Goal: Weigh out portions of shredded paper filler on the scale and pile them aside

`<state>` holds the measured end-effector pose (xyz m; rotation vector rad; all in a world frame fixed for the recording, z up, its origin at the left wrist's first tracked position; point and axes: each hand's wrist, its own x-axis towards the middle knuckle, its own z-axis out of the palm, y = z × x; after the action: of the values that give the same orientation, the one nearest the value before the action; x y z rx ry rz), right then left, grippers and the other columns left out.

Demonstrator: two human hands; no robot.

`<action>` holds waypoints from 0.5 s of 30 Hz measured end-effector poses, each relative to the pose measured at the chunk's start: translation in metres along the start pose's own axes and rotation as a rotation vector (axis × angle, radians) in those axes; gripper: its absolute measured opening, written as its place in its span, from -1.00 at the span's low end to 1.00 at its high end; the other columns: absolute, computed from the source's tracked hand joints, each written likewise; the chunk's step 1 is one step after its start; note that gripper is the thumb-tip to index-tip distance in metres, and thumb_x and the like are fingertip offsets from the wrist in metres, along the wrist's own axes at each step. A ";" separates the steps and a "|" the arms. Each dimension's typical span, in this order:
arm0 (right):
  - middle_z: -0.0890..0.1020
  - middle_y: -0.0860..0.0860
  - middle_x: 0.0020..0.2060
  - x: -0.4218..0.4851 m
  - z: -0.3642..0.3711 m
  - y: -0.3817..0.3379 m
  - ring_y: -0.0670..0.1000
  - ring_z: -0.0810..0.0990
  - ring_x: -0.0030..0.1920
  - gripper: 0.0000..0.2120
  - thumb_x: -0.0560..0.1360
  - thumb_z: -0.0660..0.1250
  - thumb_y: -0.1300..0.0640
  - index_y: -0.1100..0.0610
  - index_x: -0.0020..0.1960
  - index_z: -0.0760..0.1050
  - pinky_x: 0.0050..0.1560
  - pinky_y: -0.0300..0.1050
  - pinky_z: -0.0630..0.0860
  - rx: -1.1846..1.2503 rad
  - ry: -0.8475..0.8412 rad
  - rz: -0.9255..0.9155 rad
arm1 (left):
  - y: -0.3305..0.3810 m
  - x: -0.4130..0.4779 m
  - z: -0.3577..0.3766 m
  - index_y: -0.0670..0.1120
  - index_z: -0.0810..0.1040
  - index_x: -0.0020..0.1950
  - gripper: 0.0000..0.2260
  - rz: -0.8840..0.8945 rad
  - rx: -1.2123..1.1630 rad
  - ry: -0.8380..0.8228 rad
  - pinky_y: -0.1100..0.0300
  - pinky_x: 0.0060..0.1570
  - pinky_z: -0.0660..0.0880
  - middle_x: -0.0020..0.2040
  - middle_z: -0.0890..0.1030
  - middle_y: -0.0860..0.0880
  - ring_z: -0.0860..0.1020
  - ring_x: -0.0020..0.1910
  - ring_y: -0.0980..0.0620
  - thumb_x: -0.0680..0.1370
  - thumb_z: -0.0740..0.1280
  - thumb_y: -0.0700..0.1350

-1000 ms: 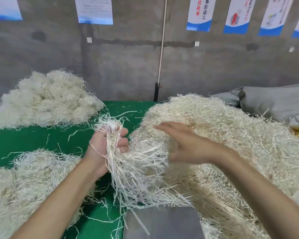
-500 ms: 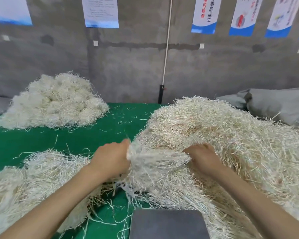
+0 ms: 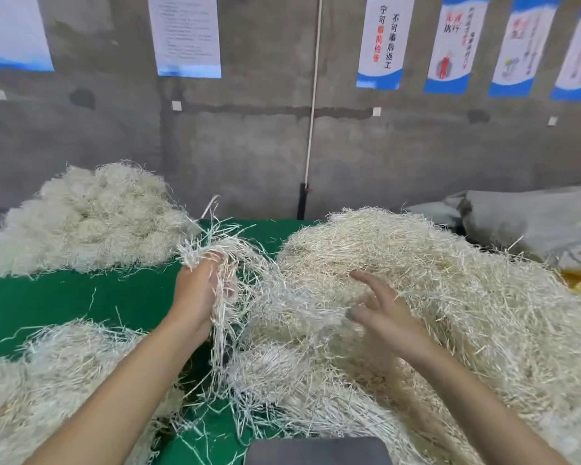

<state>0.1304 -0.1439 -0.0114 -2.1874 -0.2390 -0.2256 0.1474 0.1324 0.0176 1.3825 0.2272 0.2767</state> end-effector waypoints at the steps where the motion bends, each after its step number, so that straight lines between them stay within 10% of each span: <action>1: 0.36 -0.18 0.44 -0.002 -0.002 -0.011 -0.14 0.46 0.29 -0.47 0.49 0.36 0.10 -0.22 0.38 0.31 0.26 -0.05 0.50 0.116 0.136 -0.063 | 0.000 0.000 0.001 -0.26 0.23 0.47 -0.55 -0.005 -0.002 -0.002 0.11 0.12 0.22 -0.16 0.33 0.07 0.27 -0.26 0.18 0.63 0.19 -0.11; 4: 0.49 -0.20 0.28 -0.007 0.002 -0.046 -0.17 0.46 0.29 -0.59 0.52 0.33 0.08 -0.14 0.35 0.39 0.34 0.06 0.46 0.403 0.302 -0.168 | 0.005 -0.013 0.014 -0.21 0.10 0.55 -0.42 0.017 0.066 -0.032 0.00 0.23 0.36 0.29 0.44 -0.16 0.47 0.13 -0.05 0.60 0.25 -0.09; 9: 0.16 -0.23 0.50 -0.006 0.044 -0.079 -0.08 0.19 0.49 0.02 0.25 0.32 -0.54 -0.32 0.55 -0.10 0.46 0.14 0.26 0.419 -0.158 -0.006 | 0.004 -0.038 0.046 -0.02 0.02 0.60 -0.28 0.033 0.174 -0.218 -0.06 0.33 0.34 0.52 0.26 -0.05 0.33 0.42 -0.10 0.56 0.36 -0.06; 12: 0.25 0.04 0.54 0.004 0.063 -0.076 0.08 0.34 0.46 0.29 0.15 0.47 -0.49 -0.10 0.60 -0.19 0.43 0.23 0.34 0.640 -0.263 0.155 | -0.003 -0.056 0.060 0.05 0.52 0.17 -0.80 0.195 0.388 -0.321 0.33 -0.06 0.55 0.05 0.64 0.15 0.60 0.10 0.16 0.58 0.31 -0.17; 15: 0.55 0.21 0.29 0.009 0.068 -0.074 0.12 0.62 0.19 0.31 0.08 0.63 -0.32 0.17 0.58 0.05 0.22 0.18 0.55 0.731 -0.268 0.290 | -0.023 -0.069 0.064 -0.06 0.56 -0.11 -0.79 0.404 0.650 -0.352 0.18 -0.16 0.56 -0.18 0.61 0.06 0.61 -0.16 0.05 0.63 0.18 -0.23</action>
<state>0.1259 -0.0449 0.0089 -1.4897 -0.1206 0.2846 0.1037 0.0472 0.0061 2.0936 -0.2880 0.2996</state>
